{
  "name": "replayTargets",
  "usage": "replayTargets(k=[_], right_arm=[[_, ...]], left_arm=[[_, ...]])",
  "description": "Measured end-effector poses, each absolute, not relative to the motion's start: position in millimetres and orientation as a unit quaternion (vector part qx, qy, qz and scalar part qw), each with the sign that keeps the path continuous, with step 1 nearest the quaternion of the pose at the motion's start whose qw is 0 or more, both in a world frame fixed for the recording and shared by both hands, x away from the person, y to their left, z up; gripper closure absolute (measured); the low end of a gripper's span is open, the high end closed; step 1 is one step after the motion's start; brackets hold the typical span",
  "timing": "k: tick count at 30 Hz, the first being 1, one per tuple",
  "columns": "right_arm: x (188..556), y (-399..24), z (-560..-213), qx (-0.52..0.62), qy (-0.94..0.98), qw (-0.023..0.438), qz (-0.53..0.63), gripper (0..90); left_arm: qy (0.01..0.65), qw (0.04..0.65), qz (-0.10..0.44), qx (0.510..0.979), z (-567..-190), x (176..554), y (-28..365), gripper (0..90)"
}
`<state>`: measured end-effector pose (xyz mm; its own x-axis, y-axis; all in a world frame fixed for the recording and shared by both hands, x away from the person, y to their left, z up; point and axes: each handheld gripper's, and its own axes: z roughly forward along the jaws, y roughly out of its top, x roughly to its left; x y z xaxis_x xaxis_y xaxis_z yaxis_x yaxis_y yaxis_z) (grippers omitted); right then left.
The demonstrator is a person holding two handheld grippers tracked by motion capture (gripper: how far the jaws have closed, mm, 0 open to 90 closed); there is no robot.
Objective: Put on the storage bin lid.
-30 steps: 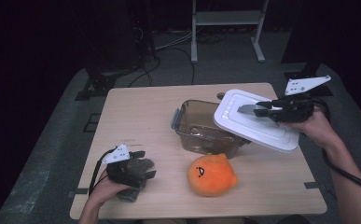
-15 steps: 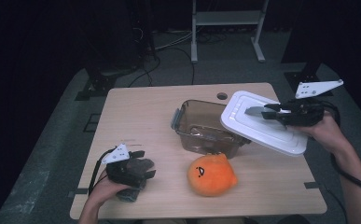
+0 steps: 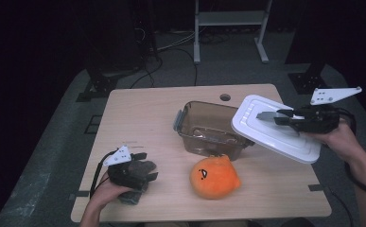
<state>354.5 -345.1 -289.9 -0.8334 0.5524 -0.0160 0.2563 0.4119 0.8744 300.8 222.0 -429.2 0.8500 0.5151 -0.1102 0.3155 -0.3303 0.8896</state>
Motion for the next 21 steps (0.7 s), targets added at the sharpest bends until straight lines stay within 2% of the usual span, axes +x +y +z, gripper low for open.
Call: replayTargets(k=[21], right_arm=[[327,-378,-306,0.269,0.814,0.160,0.490,65.4]], left_arm=[[0.262,0.518,0.096,0.808,-430,301,223,8.9]])
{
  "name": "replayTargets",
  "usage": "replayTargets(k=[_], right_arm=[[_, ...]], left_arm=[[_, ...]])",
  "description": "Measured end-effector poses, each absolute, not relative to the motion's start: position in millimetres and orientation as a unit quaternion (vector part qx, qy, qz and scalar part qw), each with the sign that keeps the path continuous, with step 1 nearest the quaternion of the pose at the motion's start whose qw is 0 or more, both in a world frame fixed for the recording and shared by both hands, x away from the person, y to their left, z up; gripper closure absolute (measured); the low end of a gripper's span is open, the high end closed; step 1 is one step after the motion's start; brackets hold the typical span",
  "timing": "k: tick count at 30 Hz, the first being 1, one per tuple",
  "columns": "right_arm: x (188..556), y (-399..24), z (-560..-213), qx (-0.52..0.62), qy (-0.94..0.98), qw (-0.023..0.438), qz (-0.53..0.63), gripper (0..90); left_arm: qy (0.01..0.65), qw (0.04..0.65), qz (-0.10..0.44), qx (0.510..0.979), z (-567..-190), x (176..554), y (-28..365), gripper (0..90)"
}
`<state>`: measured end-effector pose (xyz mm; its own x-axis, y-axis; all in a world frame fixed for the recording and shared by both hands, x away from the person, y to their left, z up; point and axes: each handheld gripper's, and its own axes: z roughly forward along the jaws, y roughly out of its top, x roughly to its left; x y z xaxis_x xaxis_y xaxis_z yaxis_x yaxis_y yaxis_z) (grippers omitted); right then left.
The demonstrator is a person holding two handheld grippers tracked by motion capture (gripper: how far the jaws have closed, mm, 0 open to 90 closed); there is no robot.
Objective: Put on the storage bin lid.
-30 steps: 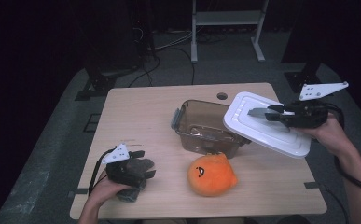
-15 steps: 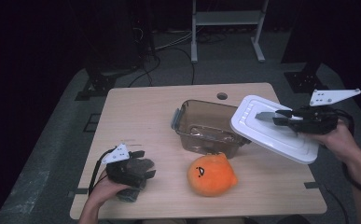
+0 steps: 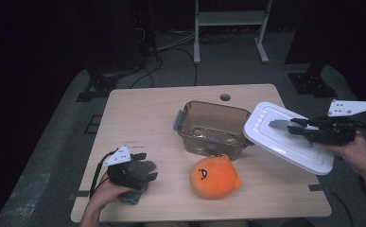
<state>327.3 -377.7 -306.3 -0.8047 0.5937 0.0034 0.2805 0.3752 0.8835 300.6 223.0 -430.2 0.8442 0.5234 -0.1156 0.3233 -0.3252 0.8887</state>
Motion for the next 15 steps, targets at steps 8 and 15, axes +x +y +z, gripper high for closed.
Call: replayTargets(k=[8,15], right_arm=[[318,-389,-314,0.276,0.812,0.162,0.488,65.4],[311,-397,-323,0.282,0.808,0.159,0.492,65.4]], left_arm=[[0.260,0.516,0.096,0.811,-431,301,222,8.9],[0.261,0.517,0.095,0.810,-431,301,223,8.9]])
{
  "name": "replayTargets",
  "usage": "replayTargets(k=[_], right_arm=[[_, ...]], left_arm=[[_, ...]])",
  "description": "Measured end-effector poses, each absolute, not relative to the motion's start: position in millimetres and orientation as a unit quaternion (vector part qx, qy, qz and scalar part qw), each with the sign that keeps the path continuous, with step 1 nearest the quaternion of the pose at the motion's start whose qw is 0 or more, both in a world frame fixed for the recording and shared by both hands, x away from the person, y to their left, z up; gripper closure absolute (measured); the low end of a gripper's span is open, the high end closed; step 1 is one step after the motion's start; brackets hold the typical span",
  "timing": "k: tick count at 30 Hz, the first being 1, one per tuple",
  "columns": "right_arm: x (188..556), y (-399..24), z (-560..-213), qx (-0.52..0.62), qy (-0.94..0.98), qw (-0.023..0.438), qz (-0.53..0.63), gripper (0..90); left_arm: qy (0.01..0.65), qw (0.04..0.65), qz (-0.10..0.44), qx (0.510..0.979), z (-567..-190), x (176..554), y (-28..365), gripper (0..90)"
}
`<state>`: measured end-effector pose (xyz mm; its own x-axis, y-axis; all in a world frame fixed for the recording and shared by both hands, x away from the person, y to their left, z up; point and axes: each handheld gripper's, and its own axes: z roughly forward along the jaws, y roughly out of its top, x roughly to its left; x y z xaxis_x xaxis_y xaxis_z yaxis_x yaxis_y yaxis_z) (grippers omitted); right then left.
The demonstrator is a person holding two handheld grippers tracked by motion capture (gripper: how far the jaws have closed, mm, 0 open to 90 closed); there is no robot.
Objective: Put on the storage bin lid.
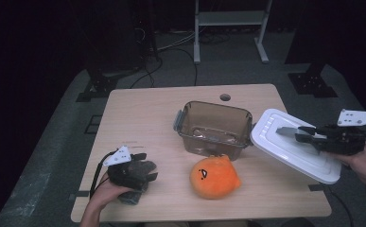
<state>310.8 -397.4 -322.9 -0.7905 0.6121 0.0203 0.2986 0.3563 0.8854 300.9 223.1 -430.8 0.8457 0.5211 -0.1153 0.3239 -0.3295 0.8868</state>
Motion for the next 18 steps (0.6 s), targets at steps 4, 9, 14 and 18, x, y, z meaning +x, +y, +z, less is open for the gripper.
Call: replayTargets(k=[4,9,14,18], right_arm=[[307,-401,-328,0.283,0.810,0.157,0.489,65.4],[304,-405,-334,0.285,0.808,0.154,0.492,65.4],[301,-409,-341,0.289,0.808,0.150,0.491,65.4],[299,-413,-347,0.293,0.806,0.147,0.493,65.4]], left_arm=[[0.262,0.517,0.095,0.810,-431,301,223,8.7],[0.261,0.516,0.096,0.810,-431,301,223,8.7],[0.262,0.519,0.096,0.808,-430,301,224,8.7],[0.263,0.518,0.096,0.808,-430,301,224,8.7]])
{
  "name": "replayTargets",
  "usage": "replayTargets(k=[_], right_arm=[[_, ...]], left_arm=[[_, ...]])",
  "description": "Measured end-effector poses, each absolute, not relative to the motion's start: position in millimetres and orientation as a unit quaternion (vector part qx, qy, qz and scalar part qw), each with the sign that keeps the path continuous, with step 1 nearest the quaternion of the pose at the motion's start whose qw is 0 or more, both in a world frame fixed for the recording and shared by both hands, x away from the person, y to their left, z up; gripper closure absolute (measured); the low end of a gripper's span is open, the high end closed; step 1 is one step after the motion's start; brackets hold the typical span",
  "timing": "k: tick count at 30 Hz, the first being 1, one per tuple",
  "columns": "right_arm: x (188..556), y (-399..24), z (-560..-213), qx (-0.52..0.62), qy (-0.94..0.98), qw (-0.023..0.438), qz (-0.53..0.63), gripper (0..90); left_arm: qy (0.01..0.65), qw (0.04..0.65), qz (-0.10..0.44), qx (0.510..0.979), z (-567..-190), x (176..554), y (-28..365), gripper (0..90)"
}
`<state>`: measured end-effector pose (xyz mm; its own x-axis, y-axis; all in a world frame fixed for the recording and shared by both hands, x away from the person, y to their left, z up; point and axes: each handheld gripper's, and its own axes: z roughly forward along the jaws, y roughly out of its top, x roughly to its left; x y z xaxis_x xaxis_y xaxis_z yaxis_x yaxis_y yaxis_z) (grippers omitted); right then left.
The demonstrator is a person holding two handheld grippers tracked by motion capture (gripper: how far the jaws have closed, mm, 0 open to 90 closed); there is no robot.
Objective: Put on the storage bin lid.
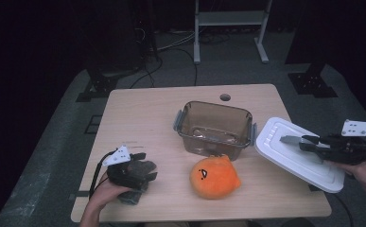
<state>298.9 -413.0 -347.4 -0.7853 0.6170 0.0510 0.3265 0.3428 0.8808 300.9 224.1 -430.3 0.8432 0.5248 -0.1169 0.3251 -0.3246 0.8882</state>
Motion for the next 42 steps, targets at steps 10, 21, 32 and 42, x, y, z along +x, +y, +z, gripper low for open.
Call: replayTargets(k=[10,21,32,42], right_arm=[[296,-418,-362,0.298,0.805,0.135,0.496,65.4],[297,-418,-373,0.298,0.809,0.128,0.490,65.4],[302,-414,-392,0.305,0.817,0.114,0.476,65.4],[309,-405,-412,0.307,0.823,0.098,0.467,65.4]], left_arm=[[0.265,0.519,0.094,0.808,-431,301,224,8.6],[0.263,0.519,0.094,0.808,-430,301,225,8.4],[0.263,0.520,0.093,0.808,-431,301,225,8.4],[0.263,0.521,0.092,0.807,-431,301,225,8.4]])
